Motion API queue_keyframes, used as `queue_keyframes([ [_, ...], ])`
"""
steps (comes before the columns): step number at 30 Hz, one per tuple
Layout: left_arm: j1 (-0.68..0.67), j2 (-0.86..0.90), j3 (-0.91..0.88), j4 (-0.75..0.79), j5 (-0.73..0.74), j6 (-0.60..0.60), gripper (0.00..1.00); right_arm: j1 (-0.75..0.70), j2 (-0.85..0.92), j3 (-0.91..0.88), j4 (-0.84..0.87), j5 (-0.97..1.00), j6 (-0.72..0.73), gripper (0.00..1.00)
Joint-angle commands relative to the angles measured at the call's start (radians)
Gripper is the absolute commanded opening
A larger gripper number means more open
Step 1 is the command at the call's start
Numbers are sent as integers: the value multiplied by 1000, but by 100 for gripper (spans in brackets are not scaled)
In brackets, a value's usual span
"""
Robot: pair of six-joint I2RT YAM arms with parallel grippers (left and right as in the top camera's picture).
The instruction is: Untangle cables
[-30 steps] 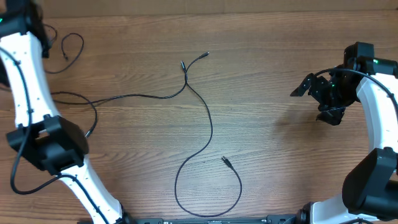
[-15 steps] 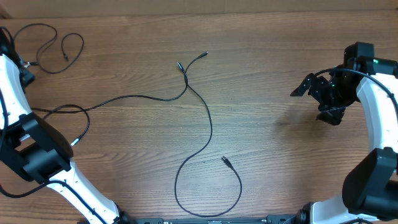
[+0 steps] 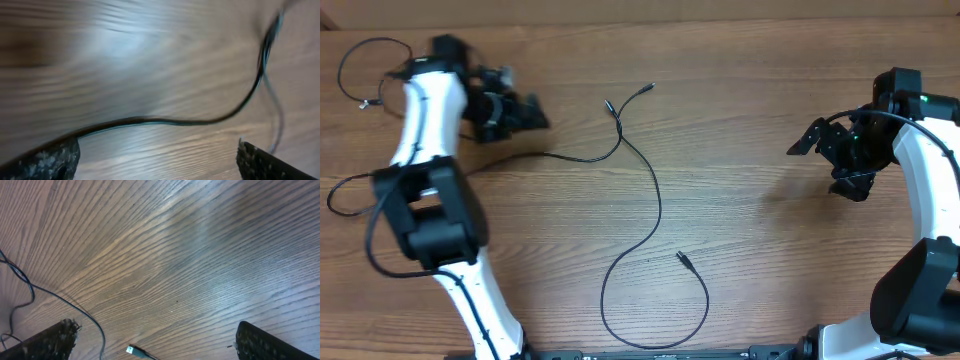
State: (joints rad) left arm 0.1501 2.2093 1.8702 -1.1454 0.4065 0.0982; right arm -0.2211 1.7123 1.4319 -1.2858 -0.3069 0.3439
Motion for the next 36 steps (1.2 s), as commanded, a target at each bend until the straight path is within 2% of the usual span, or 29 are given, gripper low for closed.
queue_keyframes([
  [1,-149,-5,-38,10,-191,180,92,-2,-6,9,2,7,7,100],
  [3,-236,-5,-43,26,-286,241,90,-2,-6,9,1,7,7,100],
  [8,-386,-5,-52,73,-373,377,93,-2,-6,9,2,7,7,100],
  [10,-416,-5,-64,79,-378,446,90,-2,-6,9,1,7,7,100],
  [13,-439,-5,-91,107,-421,459,85,-2,-6,9,1,7,7,100],
  [16,-439,-5,-135,137,-419,459,72,-2,-6,9,2,7,7,100],
  [18,-436,-5,-168,160,-417,460,67,-2,-6,9,1,7,7,100],
  [20,-435,-5,-193,183,-417,460,57,-2,-6,9,1,7,7,100],
  [24,-434,-5,-246,236,-416,460,56,-2,-6,9,1,7,7,100],
  [25,-434,-5,-258,250,-409,460,53,-2,-6,9,1,7,7,100],
  [27,-434,-5,-277,269,-406,459,36,-2,-6,9,1,7,7,100],
  [29,-434,-5,-285,275,-407,454,8,-2,-6,9,2,7,7,100],
  [30,-434,-5,-284,275,-407,411,4,-2,-6,9,1,7,7,100],
  [36,-439,-18,-241,259,-405,233,4,-2,-6,9,1,7,7,100],
])
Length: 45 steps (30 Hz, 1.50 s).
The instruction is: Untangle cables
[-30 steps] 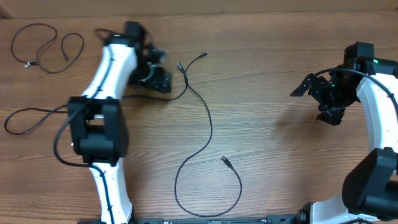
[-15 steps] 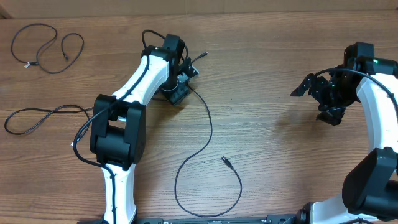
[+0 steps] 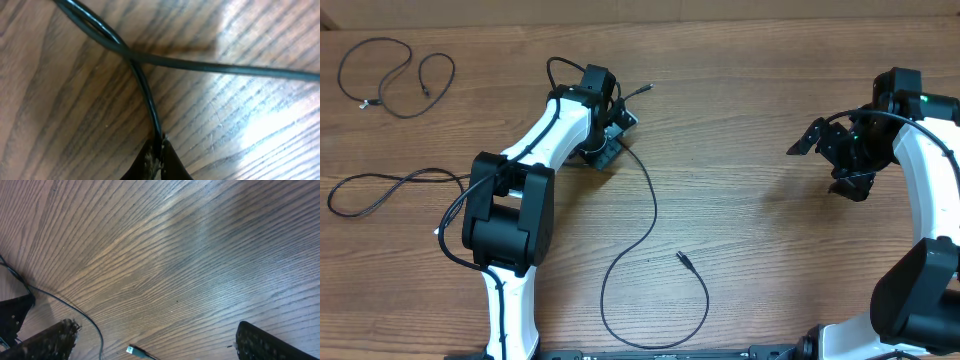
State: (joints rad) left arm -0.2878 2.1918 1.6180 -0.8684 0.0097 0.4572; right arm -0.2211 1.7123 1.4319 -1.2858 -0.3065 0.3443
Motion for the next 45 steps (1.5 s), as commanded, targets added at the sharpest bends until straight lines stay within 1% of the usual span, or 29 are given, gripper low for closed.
queue_keyframes([
  [1,-1,-8,37,-39,5,-139,4,-2,-6,9,1,7,7,100],
  [4,2,-48,181,-139,153,-140,4,-2,-6,9,2,7,7,100],
  [5,2,-58,203,-151,185,-140,4,-2,-6,9,1,7,7,100],
  [7,3,-106,292,-192,314,-140,4,-2,-6,9,1,7,7,100],
  [9,3,-138,330,-202,365,-146,4,-2,-6,9,2,7,6,100],
  [10,3,-159,348,-205,387,-168,4,-2,-6,9,1,7,7,100],
  [11,3,-175,360,-207,396,-187,4,-2,-6,9,1,7,7,100],
  [14,9,-240,385,-222,399,-316,4,-2,-6,9,2,7,7,100],
  [15,11,-249,385,-228,398,-332,4,-2,-6,9,1,7,7,100],
  [18,21,-264,384,-300,314,-480,4,-2,-6,9,2,7,6,100],
  [19,20,-261,382,-334,298,-488,4,-2,-6,9,1,7,7,100],
  [20,20,-249,380,-395,298,-435,4,-2,-6,9,1,7,7,100],
  [24,13,-196,380,-584,294,-290,4,-2,-6,9,2,7,7,100],
  [25,12,-163,380,-665,296,-216,4,-2,-6,9,2,7,6,100],
  [28,12,-102,380,-800,348,-111,4,-2,-6,9,2,7,6,100],
  [30,14,-76,380,-822,433,-109,4,-2,-6,9,2,7,7,100],
  [31,19,-70,380,-822,498,-106,4,-2,-6,9,1,7,7,100],
  [33,26,-69,384,-822,616,-72,4,-2,-6,9,1,7,7,100],
  [36,47,-70,409,-822,742,-31,4,-2,-6,9,2,7,7,100],
  [38,66,-70,433,-821,750,-32,4,-2,-6,9,2,7,6,100],
  [39,80,-70,447,-817,743,-43,4,-2,-6,9,2,7,7,100],
  [41,127,-70,480,-806,738,-130,4,-2,-6,9,2,7,7,100],
  [43,201,-70,520,-788,700,-283,4,-2,-6,9,2,7,7,100],
  [45,278,-70,552,-764,542,-496,4,-2,-6,9,2,7,7,100],
])
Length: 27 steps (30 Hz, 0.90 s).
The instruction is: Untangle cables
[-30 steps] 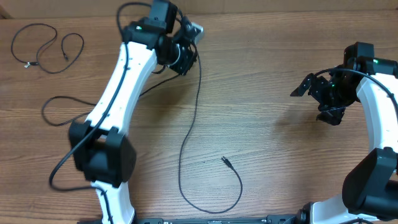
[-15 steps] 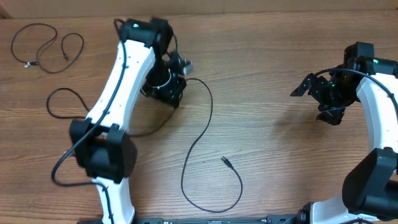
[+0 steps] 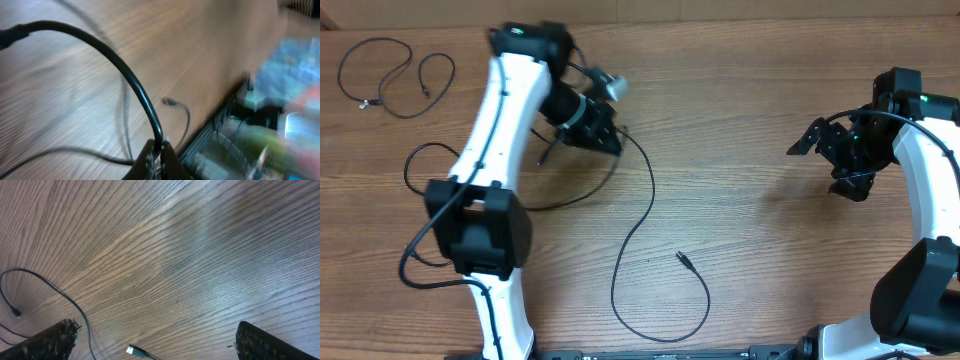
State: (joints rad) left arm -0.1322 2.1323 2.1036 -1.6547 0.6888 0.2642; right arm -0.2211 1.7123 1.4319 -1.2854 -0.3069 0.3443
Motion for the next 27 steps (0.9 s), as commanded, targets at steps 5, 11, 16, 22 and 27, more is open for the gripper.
queue_keyframes([
  [5,350,-10,75,114,-722,-785,4,-2,-6,9,1,7,6,100],
  [11,533,-10,75,177,-861,-986,4,-2,-6,9,1,7,6,100],
  [16,603,-10,68,198,-612,-755,5,-2,-6,9,1,7,6,100],
  [22,498,-10,-17,142,-98,-148,66,-2,-6,9,1,7,7,100],
  [27,312,-10,-155,183,-149,-62,85,-2,-6,9,1,7,7,100],
])
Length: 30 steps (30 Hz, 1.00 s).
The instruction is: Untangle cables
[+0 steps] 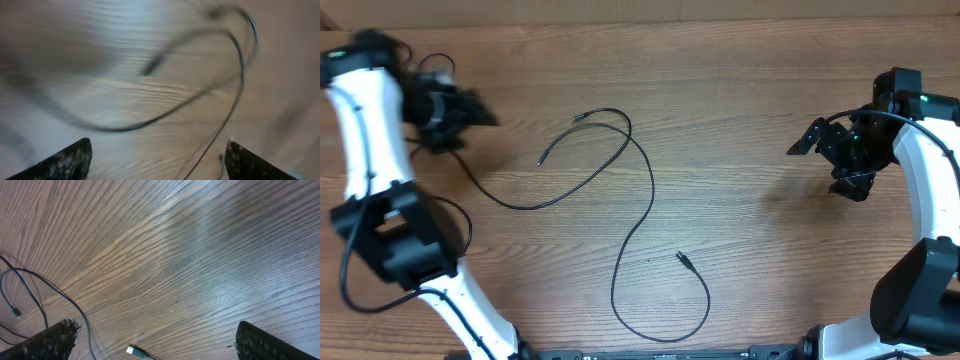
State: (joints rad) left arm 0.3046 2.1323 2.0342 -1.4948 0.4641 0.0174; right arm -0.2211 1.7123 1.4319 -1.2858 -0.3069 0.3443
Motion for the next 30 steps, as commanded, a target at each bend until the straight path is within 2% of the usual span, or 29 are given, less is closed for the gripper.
queue_keyframes([
  [1,-167,-10,-116,49,47,185,86,-2,-6,9,2,7,6,100],
  [4,-333,-10,-232,193,-98,157,91,-2,-6,9,2,7,7,100],
  [8,-529,-10,-307,371,-331,3,93,-2,-6,9,2,7,6,100],
  [11,-630,-10,-349,483,-454,2,89,-2,-6,9,2,7,7,100],
  [14,-715,-10,-397,594,-561,5,90,-2,-6,9,2,7,7,100],
  [17,-751,-10,-430,650,-587,5,90,-2,-6,9,2,7,7,100],
  [22,-723,-10,-492,733,-631,-35,86,-2,-6,9,2,7,6,100],
  [24,-700,-10,-501,733,-615,-41,82,-2,-6,9,2,7,6,100],
  [26,-674,-10,-509,732,-578,-40,73,-2,-6,9,1,7,6,100],
  [28,-650,-10,-513,734,-537,-41,48,-2,-6,9,2,7,7,100],
  [30,-640,-10,-513,737,-528,-46,35,-2,-6,9,2,7,7,100],
])
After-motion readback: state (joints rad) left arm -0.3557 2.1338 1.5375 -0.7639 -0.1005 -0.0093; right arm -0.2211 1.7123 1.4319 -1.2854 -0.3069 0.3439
